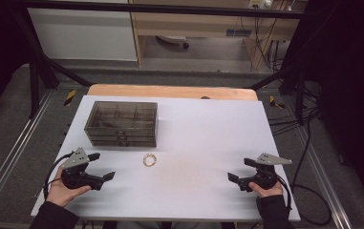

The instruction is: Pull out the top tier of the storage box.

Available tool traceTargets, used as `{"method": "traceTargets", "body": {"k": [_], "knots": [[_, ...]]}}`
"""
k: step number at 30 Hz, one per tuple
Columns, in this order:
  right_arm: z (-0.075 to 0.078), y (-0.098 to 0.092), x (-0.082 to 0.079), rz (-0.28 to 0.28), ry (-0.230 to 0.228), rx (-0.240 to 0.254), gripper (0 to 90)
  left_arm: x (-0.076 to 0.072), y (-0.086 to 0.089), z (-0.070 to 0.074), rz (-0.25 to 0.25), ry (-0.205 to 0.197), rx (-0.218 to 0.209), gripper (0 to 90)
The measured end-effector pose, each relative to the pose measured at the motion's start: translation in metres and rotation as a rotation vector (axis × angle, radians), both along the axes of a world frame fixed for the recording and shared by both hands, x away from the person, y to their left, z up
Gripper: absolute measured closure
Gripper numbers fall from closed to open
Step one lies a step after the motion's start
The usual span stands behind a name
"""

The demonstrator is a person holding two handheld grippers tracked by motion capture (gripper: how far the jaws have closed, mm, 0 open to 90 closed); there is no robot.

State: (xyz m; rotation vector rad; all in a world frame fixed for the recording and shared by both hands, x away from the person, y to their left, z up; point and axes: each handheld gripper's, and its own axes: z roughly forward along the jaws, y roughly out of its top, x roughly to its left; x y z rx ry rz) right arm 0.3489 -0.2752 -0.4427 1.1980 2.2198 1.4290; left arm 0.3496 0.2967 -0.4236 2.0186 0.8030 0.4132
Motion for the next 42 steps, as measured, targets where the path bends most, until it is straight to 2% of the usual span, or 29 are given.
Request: {"method": "traceTargets", "body": {"k": [5,7,17,22,30,33,36,38,39,42], "knots": [[0.000,0.000,0.000,0.002,0.002,-0.004,0.6,0.000,-0.002,0.002,-0.007,-0.010,0.035,5.5],[0.000,0.001,0.000,0.003,0.001,-0.006,0.6,-0.001,-0.003,0.003,-0.013,-0.019,0.064,5.5],[0.000,0.001,0.000,0.000,0.004,-0.012,0.6,-0.001,-0.007,0.007,-0.022,-0.050,0.130,5.4],[-0.001,0.001,0.000,0.002,0.003,-0.018,0.6,-0.002,-0.011,0.013,-0.032,-0.083,0.177,5.4],[0.000,0.001,0.000,-0.002,0.001,-0.019,0.7,-0.001,-0.012,0.022,-0.040,-0.129,0.218,5.3],[-0.001,0.001,0.000,-0.003,0.001,-0.020,0.6,-0.001,-0.014,0.024,-0.044,-0.151,0.259,5.4],[0.000,0.001,0.000,-0.002,0.001,-0.022,0.7,0.000,-0.016,0.025,-0.049,-0.169,0.279,5.4],[0.000,0.001,0.000,-0.003,0.000,-0.021,0.6,0.001,-0.018,0.024,-0.053,-0.183,0.311,5.4],[0.000,0.001,0.000,-0.004,0.002,-0.022,0.6,0.000,-0.018,0.024,-0.053,-0.176,0.314,5.4],[0.000,0.001,0.000,-0.005,0.002,-0.023,0.7,0.001,-0.020,0.026,-0.059,-0.193,0.340,5.4]]}}
